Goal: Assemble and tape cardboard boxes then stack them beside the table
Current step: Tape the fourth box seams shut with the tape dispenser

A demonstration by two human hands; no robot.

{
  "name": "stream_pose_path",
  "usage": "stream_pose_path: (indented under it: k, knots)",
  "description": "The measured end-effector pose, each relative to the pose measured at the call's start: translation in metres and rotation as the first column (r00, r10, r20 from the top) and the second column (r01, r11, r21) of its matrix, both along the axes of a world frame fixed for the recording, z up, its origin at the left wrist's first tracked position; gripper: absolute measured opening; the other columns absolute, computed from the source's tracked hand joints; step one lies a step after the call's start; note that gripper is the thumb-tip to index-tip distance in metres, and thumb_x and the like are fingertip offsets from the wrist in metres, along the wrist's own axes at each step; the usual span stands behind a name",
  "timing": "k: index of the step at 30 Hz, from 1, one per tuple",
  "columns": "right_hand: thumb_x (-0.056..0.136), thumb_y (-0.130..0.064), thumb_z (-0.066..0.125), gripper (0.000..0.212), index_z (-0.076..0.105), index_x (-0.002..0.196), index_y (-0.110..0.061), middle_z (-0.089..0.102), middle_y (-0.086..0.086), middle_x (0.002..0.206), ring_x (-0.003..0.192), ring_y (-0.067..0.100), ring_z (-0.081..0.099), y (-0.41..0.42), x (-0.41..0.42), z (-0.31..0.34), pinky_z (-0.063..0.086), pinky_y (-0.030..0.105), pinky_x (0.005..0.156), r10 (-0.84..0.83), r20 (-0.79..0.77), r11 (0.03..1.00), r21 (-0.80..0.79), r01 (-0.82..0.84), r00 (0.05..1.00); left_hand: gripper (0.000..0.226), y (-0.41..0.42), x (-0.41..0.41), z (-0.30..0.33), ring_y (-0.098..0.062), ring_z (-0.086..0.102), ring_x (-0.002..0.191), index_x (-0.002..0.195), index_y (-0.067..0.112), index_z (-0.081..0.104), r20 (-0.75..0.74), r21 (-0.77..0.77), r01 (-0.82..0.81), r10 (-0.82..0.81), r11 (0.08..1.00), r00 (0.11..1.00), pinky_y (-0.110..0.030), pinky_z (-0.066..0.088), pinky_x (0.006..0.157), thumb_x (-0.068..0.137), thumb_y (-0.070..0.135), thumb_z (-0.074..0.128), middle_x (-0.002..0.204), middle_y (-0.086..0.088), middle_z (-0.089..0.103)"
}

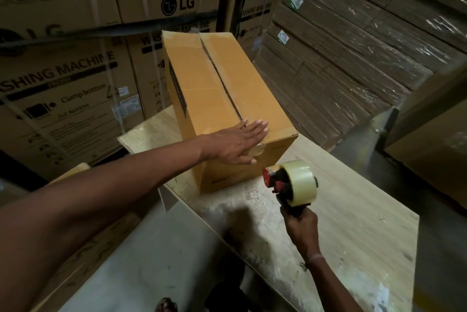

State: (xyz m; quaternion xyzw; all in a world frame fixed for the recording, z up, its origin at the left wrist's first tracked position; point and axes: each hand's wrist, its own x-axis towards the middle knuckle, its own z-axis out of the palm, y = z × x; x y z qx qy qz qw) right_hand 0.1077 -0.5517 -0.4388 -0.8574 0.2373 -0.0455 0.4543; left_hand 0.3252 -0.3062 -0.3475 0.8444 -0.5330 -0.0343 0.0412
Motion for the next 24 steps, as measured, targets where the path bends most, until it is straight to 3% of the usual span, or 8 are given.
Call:
stream_pose_path:
  k: [2, 4, 6, 9, 15, 20, 22, 24]
  knots:
    - [0.082, -0.031, 0.073, 0.042, 0.055, 0.073, 0.006, 0.041, 0.009, 0.048, 0.048, 0.021, 0.03, 0.006, -0.002, 0.015, 0.028, 0.042, 0.053, -0.047, 0.034, 0.982, 0.182, 0.04, 0.998, 0.085, -0.014, -0.009, 0.003, -0.027, -0.019, 0.158, 0.164, 0.009, -0.011, 0.026, 0.025, -0.121, 0.121, 0.992, 0.992, -0.047, -0.011, 0.129, 0.107, 0.063, 0.022, 0.17, -0.015, -0.02]
    - [0.085, -0.025, 0.072, 0.038, 0.063, 0.09, 0.012, 0.035, 0.002, 0.05, 0.047, 0.02, 0.027, 0.015, 0.003, 0.037, 0.026, 0.037, 0.052, -0.061, 0.093, 0.934, 0.355, 0.024, 0.994, 0.081, -0.029, -0.021, 0.004, -0.027, -0.013, 0.159, 0.165, 0.01, -0.006, 0.052, 0.007, -0.268, 0.267, 0.964, 0.962, -0.047, -0.007, 0.129, 0.108, 0.061, 0.018, 0.172, -0.013, -0.014]
    - [0.096, -0.009, 0.068, 0.017, 0.075, 0.11, -0.002, 0.031, 0.003, 0.056, 0.047, 0.018, 0.024, 0.022, 0.01, 0.06, 0.023, 0.03, 0.048, -0.066, 0.175, 0.894, 0.448, -0.02, 0.982, 0.072, -0.043, -0.033, 0.003, -0.03, -0.007, 0.16, 0.166, 0.01, 0.0, 0.086, -0.055, -0.388, 0.392, 0.92, 0.916, -0.048, -0.003, 0.13, 0.111, 0.051, 0.022, 0.173, -0.013, -0.006]
    - [0.1, 0.003, 0.06, 0.034, 0.079, 0.116, -0.02, 0.028, 0.008, 0.062, 0.048, 0.019, 0.023, 0.024, 0.026, 0.083, 0.019, 0.03, 0.045, -0.089, 0.259, 0.859, 0.509, -0.058, 0.962, 0.068, -0.052, -0.046, -0.004, -0.034, -0.006, 0.16, 0.166, 0.009, -0.001, 0.152, -0.083, -0.481, 0.488, 0.873, 0.859, -0.052, 0.001, 0.129, 0.112, 0.041, 0.027, 0.173, -0.013, -0.004]
    - [0.1, 0.002, 0.06, 0.02, 0.07, 0.117, 0.004, 0.032, 0.014, 0.06, 0.047, 0.021, 0.029, 0.03, 0.051, 0.118, 0.026, 0.022, 0.04, -0.036, 0.191, 0.873, 0.484, -0.062, 0.981, 0.068, -0.045, -0.042, -0.013, -0.034, -0.005, 0.16, 0.166, 0.01, 0.001, 0.217, -0.143, -0.412, 0.435, 0.9, 0.874, -0.053, 0.004, 0.129, 0.112, 0.025, 0.038, 0.173, -0.014, 0.002]
    - [0.097, 0.003, 0.061, 0.022, 0.077, 0.098, -0.012, 0.048, 0.016, 0.059, 0.05, 0.026, 0.044, 0.042, 0.076, 0.149, 0.036, 0.028, 0.047, 0.026, 0.226, 0.894, 0.431, -0.124, 0.974, 0.072, -0.037, -0.037, -0.008, -0.036, -0.001, 0.16, 0.166, 0.007, 0.008, 0.208, -0.105, -0.29, 0.306, 0.951, 0.929, -0.054, 0.006, 0.129, 0.106, 0.027, 0.043, 0.173, -0.015, 0.01]
    - [0.094, 0.007, 0.062, 0.027, 0.077, 0.099, -0.014, 0.069, 0.011, 0.076, 0.067, 0.024, 0.057, 0.047, 0.092, 0.16, 0.047, 0.032, 0.058, 0.033, 0.289, 0.914, 0.378, -0.145, 0.957, 0.086, -0.03, -0.036, -0.007, -0.035, -0.001, 0.16, 0.166, 0.006, 0.008, 0.24, -0.087, -0.25, 0.264, 0.964, 0.934, -0.055, 0.006, 0.129, 0.103, 0.043, 0.053, 0.173, -0.015, 0.009]
    - [0.089, 0.008, 0.065, 0.035, 0.077, 0.112, -0.017, 0.079, 0.004, 0.106, 0.086, 0.016, 0.067, 0.051, 0.107, 0.168, 0.053, 0.03, 0.071, 0.049, 0.331, 0.917, 0.36, -0.174, 0.942, 0.092, -0.024, -0.036, -0.006, -0.032, -0.003, 0.161, 0.166, 0.008, 0.01, 0.262, -0.111, -0.243, 0.264, 0.964, 0.928, -0.058, 0.004, 0.128, 0.101, 0.064, 0.043, 0.174, -0.015, 0.005]
